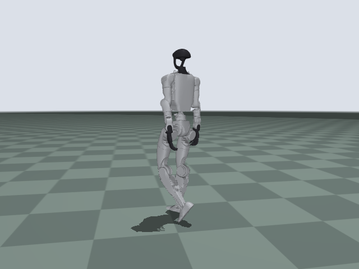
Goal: Walk run
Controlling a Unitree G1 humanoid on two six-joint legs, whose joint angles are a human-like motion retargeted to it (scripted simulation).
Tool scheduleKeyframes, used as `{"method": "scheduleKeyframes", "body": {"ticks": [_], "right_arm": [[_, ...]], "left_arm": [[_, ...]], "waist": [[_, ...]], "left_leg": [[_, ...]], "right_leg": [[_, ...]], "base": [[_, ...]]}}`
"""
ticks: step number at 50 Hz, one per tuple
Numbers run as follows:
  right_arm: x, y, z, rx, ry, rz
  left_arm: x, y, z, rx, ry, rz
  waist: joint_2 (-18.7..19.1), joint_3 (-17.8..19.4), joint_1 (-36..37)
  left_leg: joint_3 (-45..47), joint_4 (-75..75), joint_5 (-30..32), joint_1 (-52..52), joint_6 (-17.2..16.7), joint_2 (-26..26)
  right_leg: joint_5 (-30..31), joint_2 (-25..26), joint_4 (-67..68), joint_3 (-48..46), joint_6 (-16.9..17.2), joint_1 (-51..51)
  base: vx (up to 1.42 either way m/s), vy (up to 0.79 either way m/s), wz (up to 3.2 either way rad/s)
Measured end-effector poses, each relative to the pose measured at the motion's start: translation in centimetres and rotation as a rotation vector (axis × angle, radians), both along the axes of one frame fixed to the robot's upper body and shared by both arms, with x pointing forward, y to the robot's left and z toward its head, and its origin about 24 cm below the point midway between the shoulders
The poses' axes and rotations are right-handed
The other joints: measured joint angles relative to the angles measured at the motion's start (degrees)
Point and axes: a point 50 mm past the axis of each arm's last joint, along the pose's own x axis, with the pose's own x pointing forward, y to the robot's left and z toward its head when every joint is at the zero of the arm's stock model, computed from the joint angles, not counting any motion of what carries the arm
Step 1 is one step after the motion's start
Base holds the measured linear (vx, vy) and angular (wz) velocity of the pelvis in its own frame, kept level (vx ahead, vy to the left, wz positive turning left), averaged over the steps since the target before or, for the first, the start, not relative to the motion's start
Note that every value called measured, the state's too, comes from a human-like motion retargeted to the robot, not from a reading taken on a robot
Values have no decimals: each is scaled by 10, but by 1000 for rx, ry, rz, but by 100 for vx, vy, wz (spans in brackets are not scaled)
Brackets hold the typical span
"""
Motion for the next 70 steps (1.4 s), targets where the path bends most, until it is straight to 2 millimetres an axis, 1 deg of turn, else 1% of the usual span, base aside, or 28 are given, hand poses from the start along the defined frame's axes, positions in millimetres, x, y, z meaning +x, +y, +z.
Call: {"method": "scheduleKeyframes", "body": {"ticks": [5, 8, 10, 15, 17, 18, 20, 21, 23, 25, 27, 30, 33, 37, 40, 43, 45, 48, 50, 52, 53, 55, 57, 60, 61, 62, 65, 70], "right_arm": [[81, -20, 12, -56, -261, 89], [110, -26, 21, -75, -364, 116], [119, -29, 25, -88, -404, 120], [104, -32, 22, -105, -380, 92], [86, -27, 15, -80, -306, 95], [74, -24, 12, -62, -256, 102], [45, -16, 5, -18, -132, 122], [27, -10, 2, 1, -58, 132], [-10, 3, -1, 38, 84, 142], [-42, 18, 0, 77, 190, 137], [-65, 27, 3, 117, 258, 129], [-84, 40, 6, 174, 336, 161], [-97, 38, 8, 172, 373, 186], [-107, 29, 11, 144, 374, 150], [-115, 28, 13, 135, 395, 88], [-118, 35, 14, 156, 416, 1], [-118, 40, 14, 177, 415, -49], [-116, 44, 14, 208, 407, -68], [-115, 45, 13, 224, 408, -55], [-114, 44, 13, 227, 416, -30], [-114, 43, 13, 226, 420, -19], [-114, 41, 13, 223, 423, 2], [-111, 37, 13, 225, 421, 7], [-98, 28, 10, 216, 401, 21], [-90, 23, 8, 202, 381, 29], [-82, 18, 7, 187, 359, 37], [-49, 1, 3, 123, 274, 72], [12, -31, 4, -7, 74, 147]], "left_arm": [[-63, -35, 20, -116, 234, 157], [-85, -48, 30, -151, 328, 201], [-94, -49, 35, -154, 367, 211], [-98, -35, 37, -84, 383, 233], [-92, -27, 34, -37, 357, 270], [-88, -24, 32, -15, 340, 292], [-80, -17, 28, 29, 298, 343], [-75, -14, 26, 45, 276, 371], [-60, -7, 20, 62, 209, 418], [-34, 2, 11, 75, 90, 447], [0, 13, 2, 110, -41, 467], [59, 32, -7, 157, -257, 503], [113, 37, -8, 117, -443, 496], [174, 46, 1, 36, -616, 370], [211, 59, 14, 38, -713, 215], [240, 75, 28, 74, -772, 63], [253, 81, 34, 102, -795, -13], [257, 82, 37, 138, -814, -54], [252, 79, 33, 144, -804, -48], [238, 71, 25, 124, -762, -23], [227, 66, 20, 106, -730, -11], [200, 56, 9, 67, -639, 7], [168, 43, -1, 34, -519, 4], [120, 29, -9, 32, -356, 0], [106, 26, -10, 27, -311, -5], [93, 24, -10, 21, -269, -11], [56, 16, -9, 12, -167, -6], [-2, -4, 0, -2, -18, 78]], "waist": [[-8, 25, 45], [-10, 43, 84], [-9, 48, 108], [-13, 43, 143], [-20, 36, 146], [-26, 31, 151], [-38, 17, 165], [-45, 11, 175], [-61, -3, 181], [-68, -5, 174], [-64, 4, 165], [-38, -1, 174], [10, -8, 146], [54, -10, 72], [52, -3, 44], [34, 12, 30], [34, 17, 22], [43, 18, 17], [47, 19, 6], [47, 9, 0], [47, 3, -8], [53, 0, -25], [56, -2, -14], [39, 5, -2], [29, 4, 5], [21, 5, 10], [15, 14, 19], [-14, 32, 108]], "left_leg": [[35, -114, -80, -90, 108, 34], [16, -246, -73, -112, 129, 15], [13, -331, -81, -127, 135, 7], [109, -484, -174, -143, 113, -9], [112, -500, -182, -129, 130, -26], [122, -490, -174, -122, 155, -26], [149, -472, -151, -115, 182, -23], [101, -474, -126, -112, 190, -38], [45, -460, -97, -109, 206, -58], [-5, -428, -109, -107, 225, -70], [23, -410, -142, -67, 231, -58], [24, -412, -181, -21, 217, -12], [17, -429, -193, 23, 224, 2], [-18, -448, -208, 74, 217, 4], [-23, -455, -225, 117, 214, -12], [-31, -463, -244, 169, 206, -30], [-33, -468, -253, 200, 195, -24], [-24, -467, -262, 233, 171, -5], [-31, -456, -256, 249, 154, 4], [-31, -441, -228, 255, 131, 12], [-34, -429, -204, 258, 117, 17], [-38, -392, -127, 258, 85, 39], [-37, -321, -9, 239, 47, 56], [-48, -154, 120, 171, -2, 49], [-31, -107, 150, 145, 9, 50], [-13, -63, 159, 118, 26, 58], [40, 15, 60, 40, 94, 106], [71, -60, -47, -57, 129, 48]], "right_leg": [[-10, 37, 0, 57, -6, 47], [-20, 58, -1, 88, -11, 86], [-29, 69, -2, 104, -14, 109], [-39, 77, -4, 89, -13, 163], [-22, 78, 4, 82, -6, 176], [-9, 75, 11, 83, 1, 181], [28, 70, 27, 82, 26, 191], [60, 63, 40, 77, 50, 195], [145, 47, 71, 71, 117, 198], [243, 51, 130, 90, 207, 188], [272, 76, 274, 85, 282, 147], [272, 109, 372, 59, 283, 88], [177, 120, 416, 70, 243, 9], [66, 62, 374, 37, 197, -84], [45, 10, 251, 55, 205, -118], [37, -48, 120, 48, 184, -137], [26, -58, 40, 53, 161, -152], [-10, -63, -53, 41, 200, -160], [-8, -63, -43, 29, 189, -159], [-6, -57, 2, 13, 152, -164], [19, -66, 14, -16, 155, -163], [51, -43, 31, 47, 153, -144], [40, -37, 54, 67, 137, -130], [20, -55, 57, 11, 110, -86], [16, -64, 55, -10, 105, -74], [10, -63, 53, -13, 98, -63], [-6, -33, 44, 19, 82, -30], [-12, -26, 11, 26, 74, 27]], "base": [[63, -23, -184], [66, -15, -163], [93, -13, -120], [87, -7, -41], [88, -6, 1], [99, -5, -31], [117, -4, -60], [115, -5, -77], [122, -6, -52], [108, -9, 5], [77, -30, 24], [79, -24, -53], [83, 19, 32], [77, -1, 118], [80, -17, 64], [82, -29, 46], [85, -30, 45], [70, -27, 31], [91, -42, 49], [90, -41, 62], [107, -51, 92], [103, -52, 92], [76, -37, 33], [84, -43, 13], [74, -40, 3], [72, -40, 17], [68, -36, 19], [58, -12, -98]]}}
